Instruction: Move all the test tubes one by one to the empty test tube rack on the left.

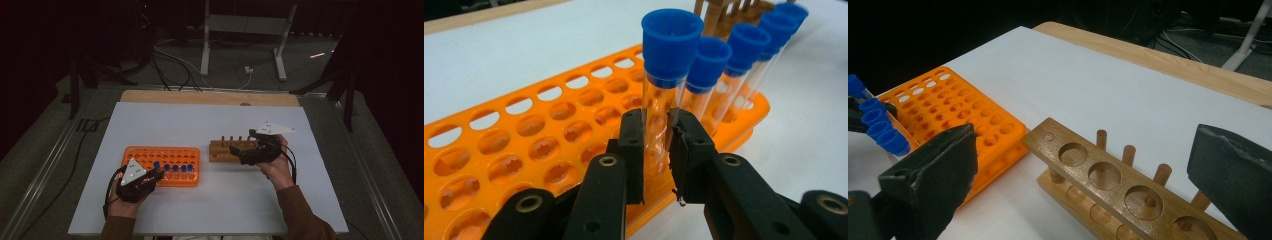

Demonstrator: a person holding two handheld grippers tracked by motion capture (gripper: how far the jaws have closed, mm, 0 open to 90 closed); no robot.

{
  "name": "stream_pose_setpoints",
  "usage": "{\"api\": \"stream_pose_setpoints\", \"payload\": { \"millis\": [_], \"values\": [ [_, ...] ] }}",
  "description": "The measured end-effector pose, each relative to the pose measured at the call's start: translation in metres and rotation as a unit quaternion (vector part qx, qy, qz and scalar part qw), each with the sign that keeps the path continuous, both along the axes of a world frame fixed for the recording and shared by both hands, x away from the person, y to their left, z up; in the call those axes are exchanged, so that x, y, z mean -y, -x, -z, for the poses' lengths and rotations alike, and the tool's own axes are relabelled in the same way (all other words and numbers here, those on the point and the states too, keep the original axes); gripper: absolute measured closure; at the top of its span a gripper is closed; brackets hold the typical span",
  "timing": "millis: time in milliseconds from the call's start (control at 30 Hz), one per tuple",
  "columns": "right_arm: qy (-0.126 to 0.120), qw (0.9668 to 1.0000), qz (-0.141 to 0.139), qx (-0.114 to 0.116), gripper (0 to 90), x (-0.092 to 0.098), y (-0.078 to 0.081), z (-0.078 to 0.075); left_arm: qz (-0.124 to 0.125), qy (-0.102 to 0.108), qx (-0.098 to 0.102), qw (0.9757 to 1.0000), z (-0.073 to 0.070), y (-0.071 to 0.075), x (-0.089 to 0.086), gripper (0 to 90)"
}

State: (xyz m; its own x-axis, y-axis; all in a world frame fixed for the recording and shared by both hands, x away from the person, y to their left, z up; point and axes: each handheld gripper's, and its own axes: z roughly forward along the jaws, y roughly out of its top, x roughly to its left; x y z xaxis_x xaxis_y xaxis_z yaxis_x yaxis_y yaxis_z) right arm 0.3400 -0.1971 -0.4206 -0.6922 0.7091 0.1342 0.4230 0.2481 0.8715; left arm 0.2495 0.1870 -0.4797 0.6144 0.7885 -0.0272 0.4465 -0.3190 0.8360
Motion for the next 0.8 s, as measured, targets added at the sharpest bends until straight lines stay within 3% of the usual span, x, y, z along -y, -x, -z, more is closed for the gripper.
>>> {"api": "stream_pose_setpoints", "payload": {
  "millis": [500,667,800],
  "values": [
    [-0.002,1.0000,-0.002,-0.002,0.0,-0.001,0.001,0.002,0.001,-0.023,-0.016,0.9996,0.003,-0.003,0.004,78.0],
    [-0.002,1.0000,-0.004,-0.001,0.0,0.000,0.001,0.002,0.006,-0.004,-0.007,0.9999,-0.001,-0.001,0.001,74.2],
    [-0.004,1.0000,-0.002,-0.002,0.0,0.002,0.001,0.002,0.006,0.027,0.019,0.9994,-0.011,0.003,-0.006,73.2]
  ]
}}
